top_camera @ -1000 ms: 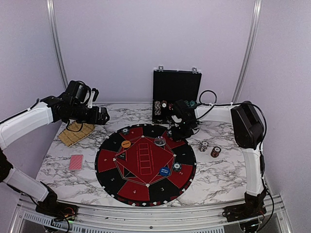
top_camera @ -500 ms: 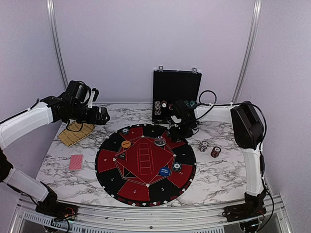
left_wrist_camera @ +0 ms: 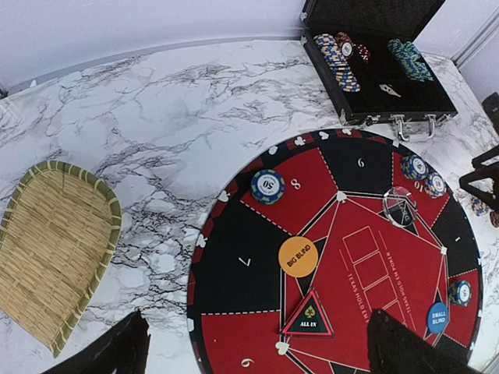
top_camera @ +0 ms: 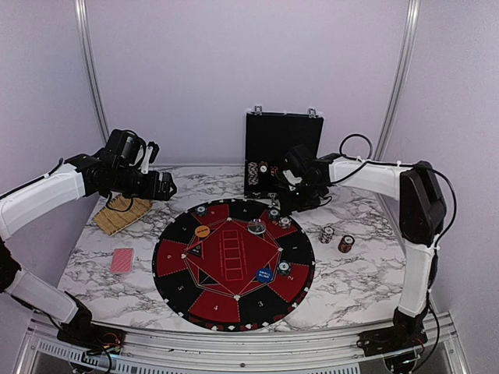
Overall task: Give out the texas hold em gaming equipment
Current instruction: Place the poker chips pile in the dealer area, then pick up the pile of poker chips from the pile of poker chips.
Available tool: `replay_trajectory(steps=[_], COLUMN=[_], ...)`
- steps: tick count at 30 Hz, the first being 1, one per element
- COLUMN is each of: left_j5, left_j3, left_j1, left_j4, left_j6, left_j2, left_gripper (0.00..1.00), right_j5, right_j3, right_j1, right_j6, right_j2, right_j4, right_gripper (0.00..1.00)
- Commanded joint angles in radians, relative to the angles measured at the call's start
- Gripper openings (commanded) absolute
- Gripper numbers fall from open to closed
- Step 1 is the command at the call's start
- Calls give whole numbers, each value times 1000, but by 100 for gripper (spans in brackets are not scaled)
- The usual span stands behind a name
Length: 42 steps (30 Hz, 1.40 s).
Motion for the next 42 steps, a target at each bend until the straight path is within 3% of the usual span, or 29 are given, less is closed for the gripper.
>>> replay_trajectory(steps=[1, 16, 29, 42], left_j5=[10, 16, 16, 10], left_j3=[-7, -7, -7, -9], left_j1=[6, 6, 6, 6], left_j4=[19, 19, 19, 18], left_j6=[-1, -4, -5, -2], left_j2=[-19, -11, -2, -2], left_gripper=[99, 99, 99, 99], right_j5=[57, 44, 13, 12], right_j3=[-73, -383, -419, -422], right_j1=[5, -127, -167, -182], right_j6=[17, 28, 3, 2], right_j2=[-102, -334, -261, -210], right_j4=[-19, 24, 82, 110], right_gripper=[68, 75, 77, 66])
